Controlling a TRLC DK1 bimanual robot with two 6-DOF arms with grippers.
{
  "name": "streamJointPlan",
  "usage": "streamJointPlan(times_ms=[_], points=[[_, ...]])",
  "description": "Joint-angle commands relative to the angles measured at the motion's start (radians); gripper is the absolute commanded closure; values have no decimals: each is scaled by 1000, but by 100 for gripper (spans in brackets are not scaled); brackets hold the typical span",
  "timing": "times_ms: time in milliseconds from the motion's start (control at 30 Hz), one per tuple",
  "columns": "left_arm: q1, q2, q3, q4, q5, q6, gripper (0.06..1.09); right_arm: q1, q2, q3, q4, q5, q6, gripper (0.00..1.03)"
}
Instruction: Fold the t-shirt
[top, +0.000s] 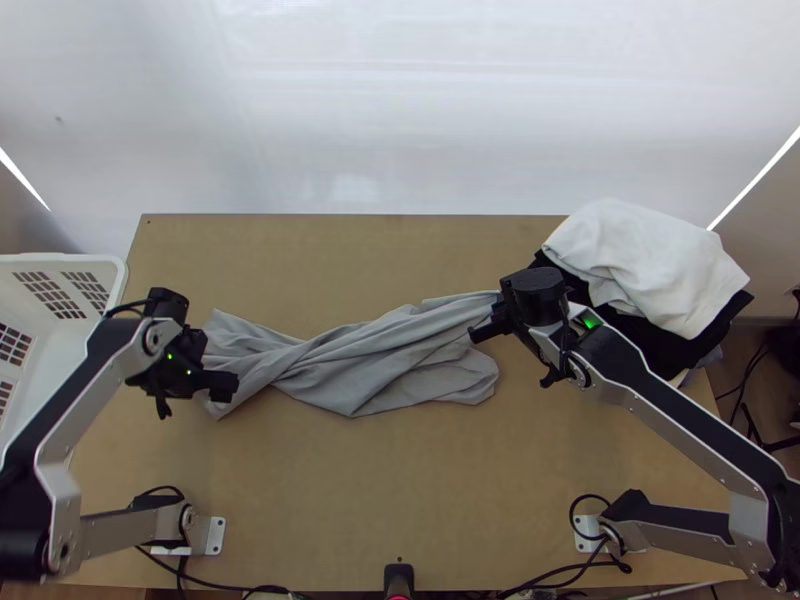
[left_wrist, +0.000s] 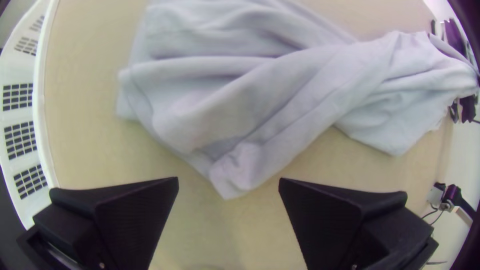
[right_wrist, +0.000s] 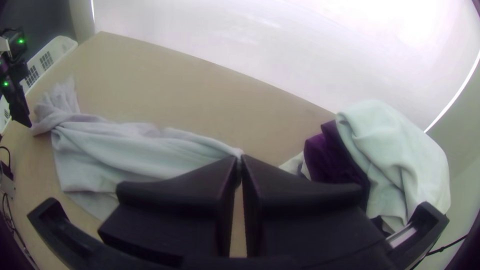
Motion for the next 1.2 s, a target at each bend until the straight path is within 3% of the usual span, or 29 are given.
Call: streamJointPlan(times_ms=[0, 100, 233, 800, 1167], points=[[86, 121, 96, -169, 125, -78, 11, 0, 6, 2, 2, 0, 4, 100], [116, 125, 100, -178, 237, -79, 13, 0, 9, 0, 3, -1, 6, 100], [119, 119, 90, -115, 263, -81, 13, 2, 12, -1, 20, -1, 4, 100], [147, 158, 53, -82, 194, -73, 15, 0, 23, 7, 26, 0, 1, 100], [115, 184, 55, -74, 201, -110, 18, 0, 26, 7, 31, 0, 1, 100]])
